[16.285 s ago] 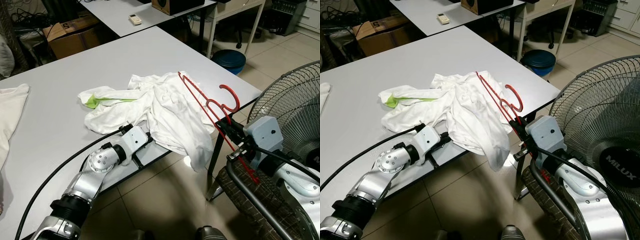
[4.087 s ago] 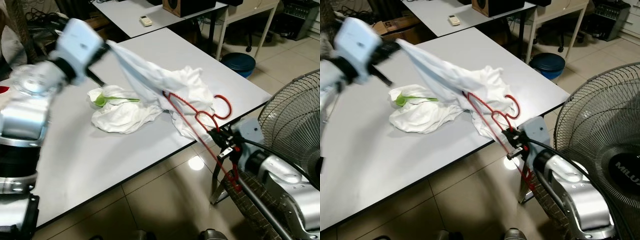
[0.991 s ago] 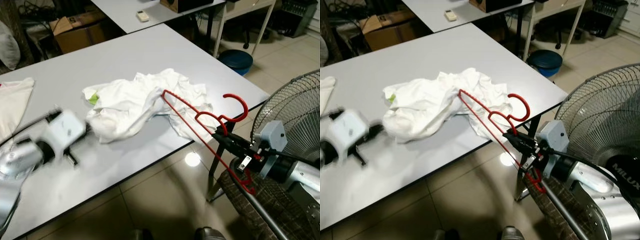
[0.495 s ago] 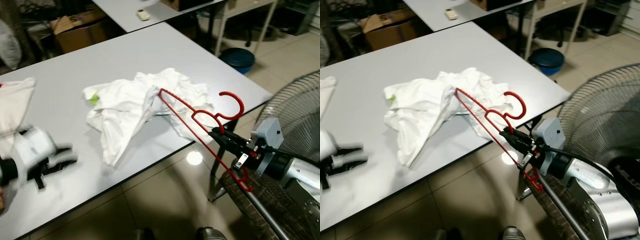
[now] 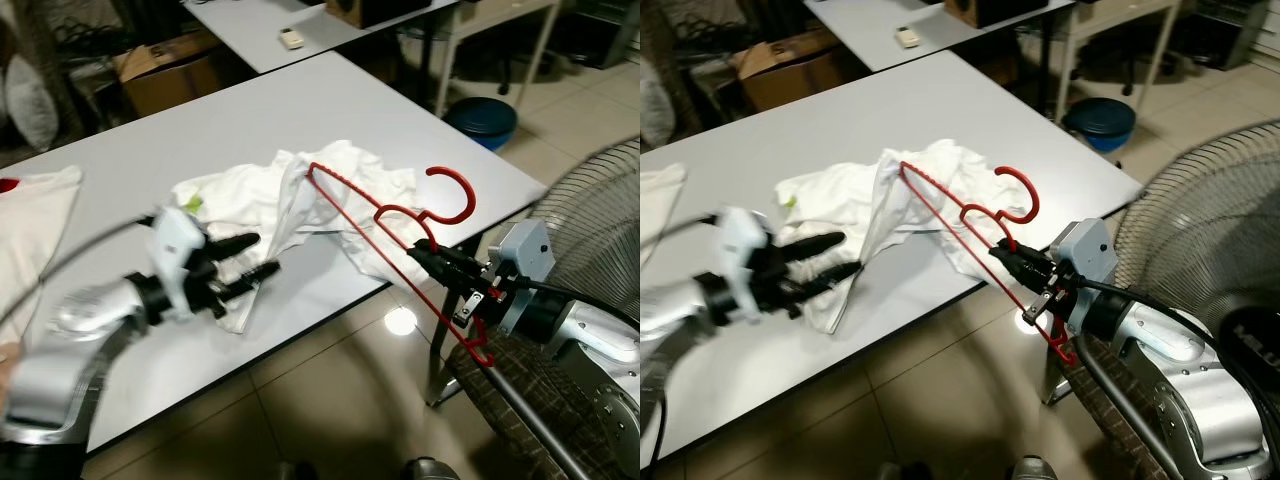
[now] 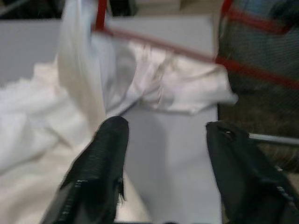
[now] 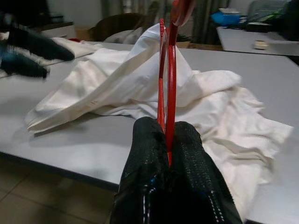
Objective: Hang hanger
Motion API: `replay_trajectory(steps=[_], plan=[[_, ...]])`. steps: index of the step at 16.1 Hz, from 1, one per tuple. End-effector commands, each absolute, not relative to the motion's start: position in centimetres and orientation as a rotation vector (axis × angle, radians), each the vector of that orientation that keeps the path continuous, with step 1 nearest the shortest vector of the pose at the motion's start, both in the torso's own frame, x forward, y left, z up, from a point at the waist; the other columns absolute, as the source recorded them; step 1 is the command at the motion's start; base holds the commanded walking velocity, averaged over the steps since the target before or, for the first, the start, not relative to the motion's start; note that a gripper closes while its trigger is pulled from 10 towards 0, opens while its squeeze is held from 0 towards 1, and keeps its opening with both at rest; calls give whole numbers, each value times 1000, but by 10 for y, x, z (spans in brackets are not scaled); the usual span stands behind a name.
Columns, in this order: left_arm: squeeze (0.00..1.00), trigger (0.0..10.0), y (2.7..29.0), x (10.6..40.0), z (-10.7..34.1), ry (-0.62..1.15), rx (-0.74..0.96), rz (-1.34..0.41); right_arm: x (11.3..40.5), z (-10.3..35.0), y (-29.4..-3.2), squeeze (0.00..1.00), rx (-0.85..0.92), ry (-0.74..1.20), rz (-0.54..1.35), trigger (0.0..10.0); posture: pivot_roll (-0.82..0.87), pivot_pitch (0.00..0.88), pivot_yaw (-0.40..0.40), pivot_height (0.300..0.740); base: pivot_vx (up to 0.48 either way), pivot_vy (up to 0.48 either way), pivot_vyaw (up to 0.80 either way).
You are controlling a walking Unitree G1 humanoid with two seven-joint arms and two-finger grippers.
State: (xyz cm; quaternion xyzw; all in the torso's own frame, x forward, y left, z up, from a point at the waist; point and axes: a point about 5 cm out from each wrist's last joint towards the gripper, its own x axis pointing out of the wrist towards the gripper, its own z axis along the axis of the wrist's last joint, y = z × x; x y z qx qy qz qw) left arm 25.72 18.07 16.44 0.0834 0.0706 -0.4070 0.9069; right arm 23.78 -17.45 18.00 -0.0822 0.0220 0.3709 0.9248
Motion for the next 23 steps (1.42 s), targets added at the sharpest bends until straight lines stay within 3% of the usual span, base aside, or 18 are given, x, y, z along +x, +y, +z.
replay_trajectory(steps=[1,2,3,6,9,13,14,15,16,17,23], plan=[[1000,10000,180,261,153,201,230,-797,238,187,-173,0,-174,19,744,10000,-136,67,179,740,0,0,0],[1000,10000,182,267,147,205,296,-725,238,188,-173,0,-176,19,746,10000,-135,65,181,740,0,0,0],[0,10000,183,274,146,187,308,-655,238,188,-172,0,-176,19,749,10000,-136,67,182,740,0,0,0],[0,10000,173,280,148,130,209,-640,238,188,-170,0,-175,19,756,10000,-137,63,180,740,0,0,0],[0,10000,143,283,150,67,71,-704,238,187,-167,0,-177,23,763,10000,-142,58,185,740,0,0,0],[0,10000,134,296,140,76,182,-650,238,188,-165,0,-179,20,770,10000,-144,59,185,740,0,0,0],[0,5216,133,300,141,63,205,-629,238,188,-164,0,-180,21,772,10000,-146,62,185,740,0,0,0],[0,1725,133,302,142,52,220,-610,238,188,-164,0,-182,21,774,10000,-147,64,186,740,0,0,0],[0,1255,134,304,143,43,240,-598,238,188,-164,0,-184,23,774,10000,-147,65,186,740,0,0,0],[0,0,134,305,143,43,243,-591,238,188,-165,0,-185,23,774,10000,-146,67,186,740,0,0,0],[0,0,140,315,131,112,318,-531,238,189,-164,0,-184,20,775,10000,-146,67,187,740,0,0,0]])
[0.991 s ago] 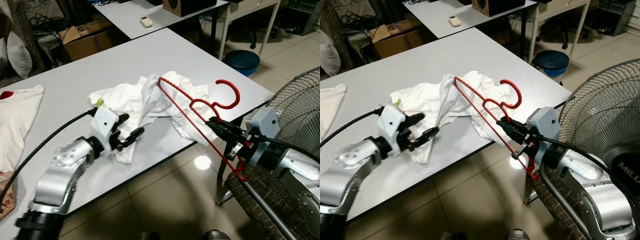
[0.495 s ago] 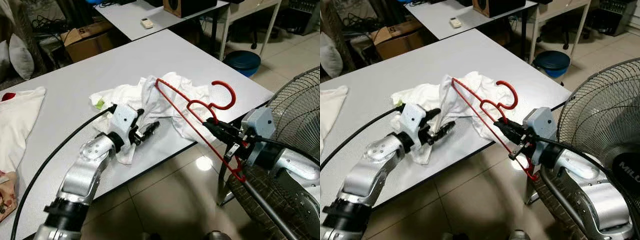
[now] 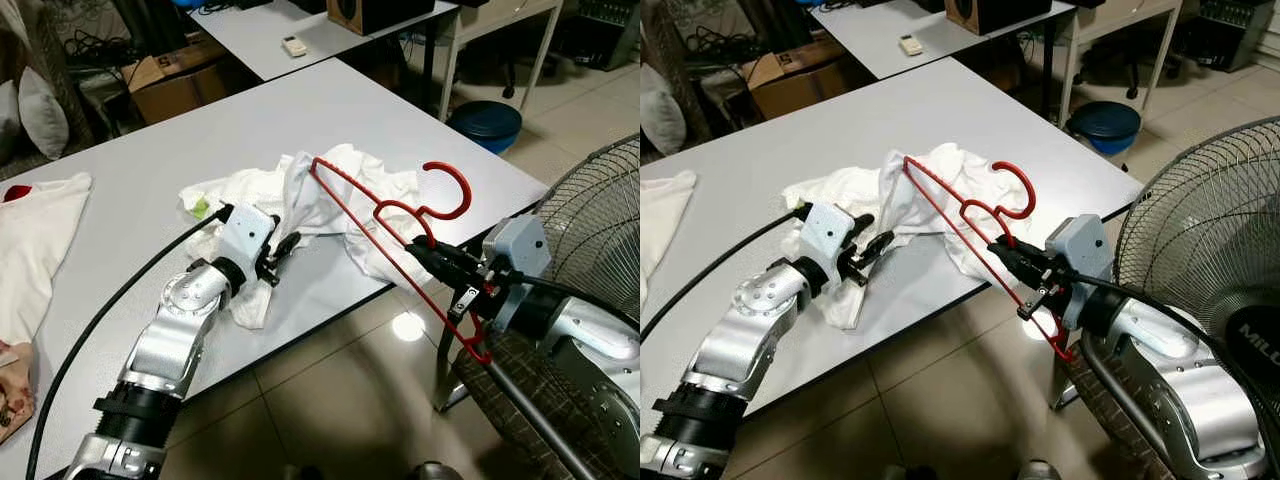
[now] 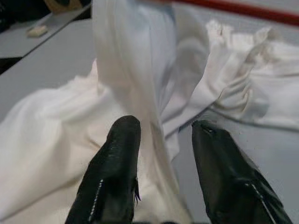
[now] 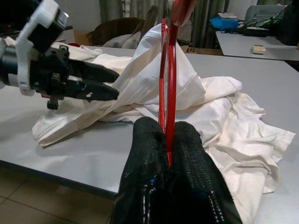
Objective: Hang hanger
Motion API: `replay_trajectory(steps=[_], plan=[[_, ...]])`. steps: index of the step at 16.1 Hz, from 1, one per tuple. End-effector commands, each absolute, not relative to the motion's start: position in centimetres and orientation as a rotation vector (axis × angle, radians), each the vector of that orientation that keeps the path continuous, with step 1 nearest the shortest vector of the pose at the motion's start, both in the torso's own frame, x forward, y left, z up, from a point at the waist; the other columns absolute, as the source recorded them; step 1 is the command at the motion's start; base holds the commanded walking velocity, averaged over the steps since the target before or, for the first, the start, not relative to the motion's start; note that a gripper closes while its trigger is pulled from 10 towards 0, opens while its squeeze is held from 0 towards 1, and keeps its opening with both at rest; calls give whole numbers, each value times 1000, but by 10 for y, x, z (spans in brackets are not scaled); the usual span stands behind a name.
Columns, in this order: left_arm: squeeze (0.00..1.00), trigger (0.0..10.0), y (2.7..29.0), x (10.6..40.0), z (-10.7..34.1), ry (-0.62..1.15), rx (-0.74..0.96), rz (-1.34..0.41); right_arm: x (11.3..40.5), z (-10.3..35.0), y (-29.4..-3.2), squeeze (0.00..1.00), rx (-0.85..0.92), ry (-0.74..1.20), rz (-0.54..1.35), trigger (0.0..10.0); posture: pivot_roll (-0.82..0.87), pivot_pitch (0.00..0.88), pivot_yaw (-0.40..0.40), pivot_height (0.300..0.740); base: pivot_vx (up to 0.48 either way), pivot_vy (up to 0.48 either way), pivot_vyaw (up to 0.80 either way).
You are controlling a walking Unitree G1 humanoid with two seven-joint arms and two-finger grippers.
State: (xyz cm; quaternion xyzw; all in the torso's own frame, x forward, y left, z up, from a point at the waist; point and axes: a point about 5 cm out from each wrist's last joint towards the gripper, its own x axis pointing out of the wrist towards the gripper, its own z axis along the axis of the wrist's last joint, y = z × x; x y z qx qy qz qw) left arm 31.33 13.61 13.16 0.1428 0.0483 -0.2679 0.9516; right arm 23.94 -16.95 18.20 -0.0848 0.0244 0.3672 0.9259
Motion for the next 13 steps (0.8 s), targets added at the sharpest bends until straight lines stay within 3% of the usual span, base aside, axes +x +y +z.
replay_trajectory(steps=[1,13], plan=[[0,0,139,315,129,125,325,-521,238,189,-163,0,-184,18,776,10000,-149,68,189,740,0,0,0],[0,0,157,326,132,125,388,-450,240,189,-163,0,-189,17,770,10000,-143,61,202,740,0,0,0]])
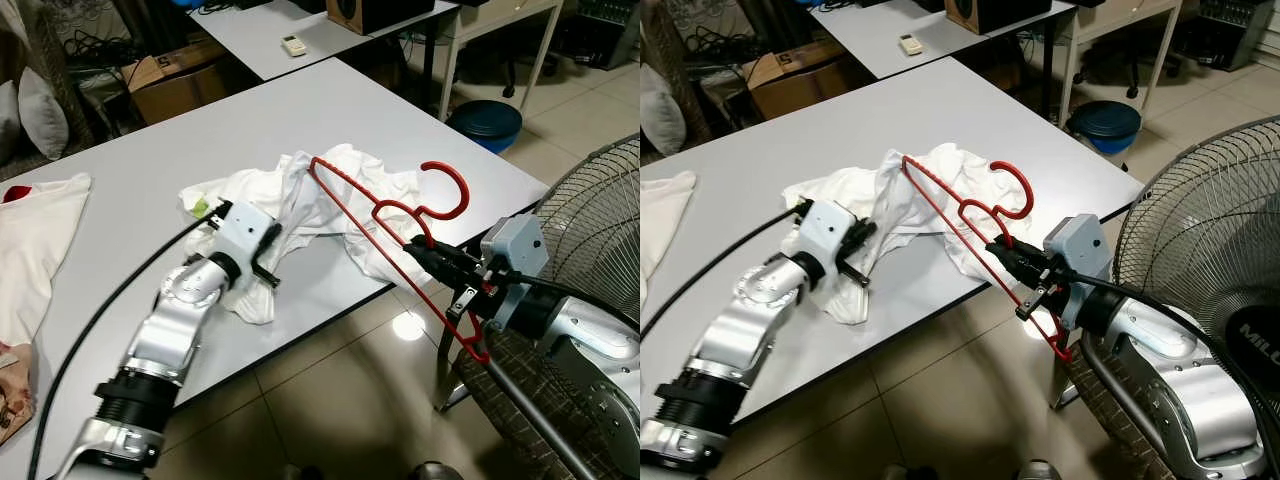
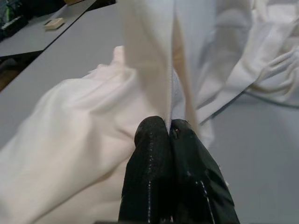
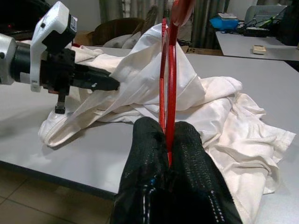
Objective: Hang hanger
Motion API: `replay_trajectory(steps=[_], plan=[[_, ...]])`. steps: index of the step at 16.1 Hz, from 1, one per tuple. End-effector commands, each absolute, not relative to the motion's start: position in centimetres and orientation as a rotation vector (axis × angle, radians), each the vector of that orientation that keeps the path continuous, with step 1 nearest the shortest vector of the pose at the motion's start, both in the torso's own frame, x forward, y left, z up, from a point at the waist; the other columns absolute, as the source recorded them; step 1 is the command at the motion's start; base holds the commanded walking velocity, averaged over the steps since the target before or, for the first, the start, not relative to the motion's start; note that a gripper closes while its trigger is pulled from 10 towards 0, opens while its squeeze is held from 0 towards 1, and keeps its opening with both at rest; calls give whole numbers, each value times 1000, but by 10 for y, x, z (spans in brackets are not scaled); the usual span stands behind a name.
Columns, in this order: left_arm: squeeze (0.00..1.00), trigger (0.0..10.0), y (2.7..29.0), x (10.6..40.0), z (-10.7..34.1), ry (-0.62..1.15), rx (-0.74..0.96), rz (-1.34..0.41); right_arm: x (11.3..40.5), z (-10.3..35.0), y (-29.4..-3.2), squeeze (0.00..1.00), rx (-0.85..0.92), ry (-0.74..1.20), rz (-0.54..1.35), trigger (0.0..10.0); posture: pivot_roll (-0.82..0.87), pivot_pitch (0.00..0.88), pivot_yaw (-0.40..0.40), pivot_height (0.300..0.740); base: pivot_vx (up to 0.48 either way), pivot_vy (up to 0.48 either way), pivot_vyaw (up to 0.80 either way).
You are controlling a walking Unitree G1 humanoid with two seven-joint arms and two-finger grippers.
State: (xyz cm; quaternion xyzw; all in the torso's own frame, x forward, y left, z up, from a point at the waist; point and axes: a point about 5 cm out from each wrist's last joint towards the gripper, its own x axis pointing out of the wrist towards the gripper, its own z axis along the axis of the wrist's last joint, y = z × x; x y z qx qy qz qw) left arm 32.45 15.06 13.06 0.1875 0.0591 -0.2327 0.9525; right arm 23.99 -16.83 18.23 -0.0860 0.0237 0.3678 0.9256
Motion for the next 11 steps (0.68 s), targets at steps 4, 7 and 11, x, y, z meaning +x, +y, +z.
replay_trajectory(steps=[4,7,11], plan=[[0,0,167,336,162,32,534,-455,238,173,-168,0,-186,66,730,10000,-119,59,246,740,0,0,0],[0,0,157,350,210,-65,537,-523,223,159,-159,0,-121,90,779,10000,-97,58,283,740,0,0,0],[0,0,138,354,239,-114,550,-626,204,146,-151,0,-97,185,871,10000,-97,59,303,740,0,0,0]])
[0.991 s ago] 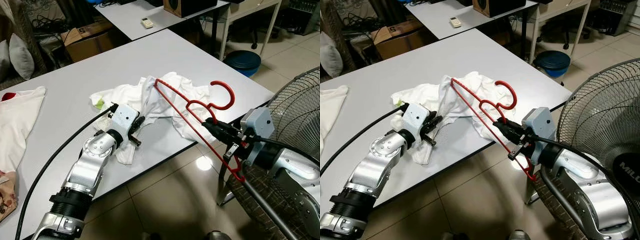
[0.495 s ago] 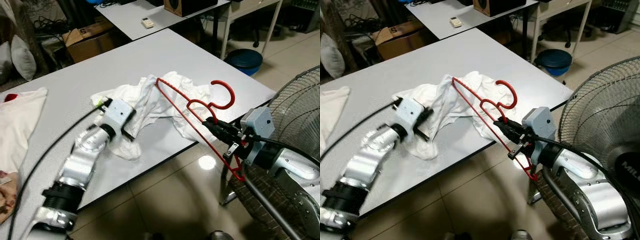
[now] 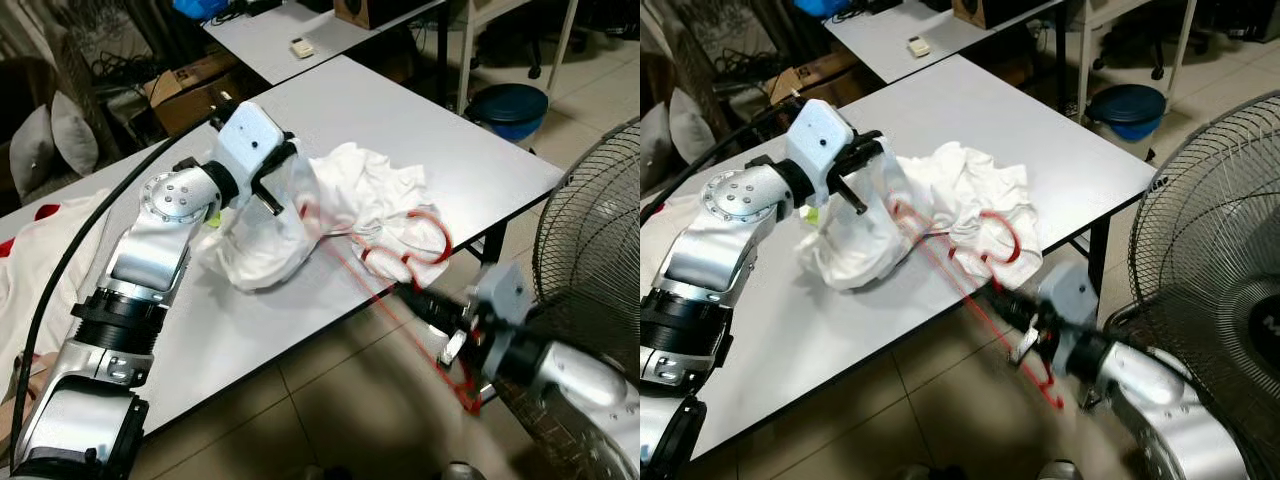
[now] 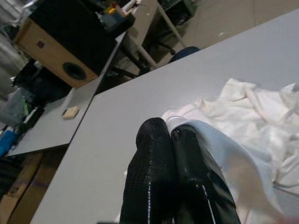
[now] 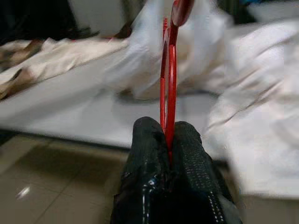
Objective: Hang hanger
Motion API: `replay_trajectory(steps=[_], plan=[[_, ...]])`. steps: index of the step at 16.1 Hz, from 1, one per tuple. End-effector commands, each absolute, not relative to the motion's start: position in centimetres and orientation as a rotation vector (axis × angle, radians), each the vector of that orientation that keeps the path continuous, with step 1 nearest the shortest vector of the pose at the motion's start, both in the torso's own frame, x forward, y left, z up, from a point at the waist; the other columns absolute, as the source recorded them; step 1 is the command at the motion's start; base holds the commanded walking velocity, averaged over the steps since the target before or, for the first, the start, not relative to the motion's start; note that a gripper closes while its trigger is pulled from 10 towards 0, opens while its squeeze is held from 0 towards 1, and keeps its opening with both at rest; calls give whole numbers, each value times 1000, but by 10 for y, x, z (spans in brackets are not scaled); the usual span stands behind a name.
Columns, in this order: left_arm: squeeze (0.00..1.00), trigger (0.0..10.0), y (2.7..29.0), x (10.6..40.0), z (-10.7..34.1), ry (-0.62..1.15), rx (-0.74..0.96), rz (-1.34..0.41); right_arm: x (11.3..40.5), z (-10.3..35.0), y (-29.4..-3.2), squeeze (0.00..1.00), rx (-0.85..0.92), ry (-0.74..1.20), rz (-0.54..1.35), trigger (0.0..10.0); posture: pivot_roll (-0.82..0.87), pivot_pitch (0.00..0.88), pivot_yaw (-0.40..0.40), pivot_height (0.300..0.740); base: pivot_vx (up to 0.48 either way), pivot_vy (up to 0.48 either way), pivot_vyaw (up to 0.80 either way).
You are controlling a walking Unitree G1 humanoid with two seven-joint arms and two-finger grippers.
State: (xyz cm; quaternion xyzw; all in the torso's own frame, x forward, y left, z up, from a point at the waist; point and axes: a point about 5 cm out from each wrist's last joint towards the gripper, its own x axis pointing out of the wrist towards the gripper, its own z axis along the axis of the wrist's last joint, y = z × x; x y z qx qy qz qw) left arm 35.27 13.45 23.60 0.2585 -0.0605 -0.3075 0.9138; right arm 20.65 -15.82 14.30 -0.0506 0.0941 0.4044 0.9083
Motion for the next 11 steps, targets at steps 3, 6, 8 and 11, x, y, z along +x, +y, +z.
replay_trajectory(steps=[3,6,8,11], plan=[[0,0,140,350,238,-90,582,-653,208,147,-154,0,-105,177,824,10000,-110,58,297,740,0,0,0],[0,0,143,344,233,-55,619,-696,221,149,-162,0,-96,168,715,10000,-112,55,282,740,0,0,0],[0,0,149,334,228,-16,668,-730,222,155,-153,0,7,167,765,10000,-107,51,258,740,0,0,0],[0,0,155,327,230,-11,666,-719,218,141,-142,0,110,304,827,10000,-97,45,230,740,0,0,0]])
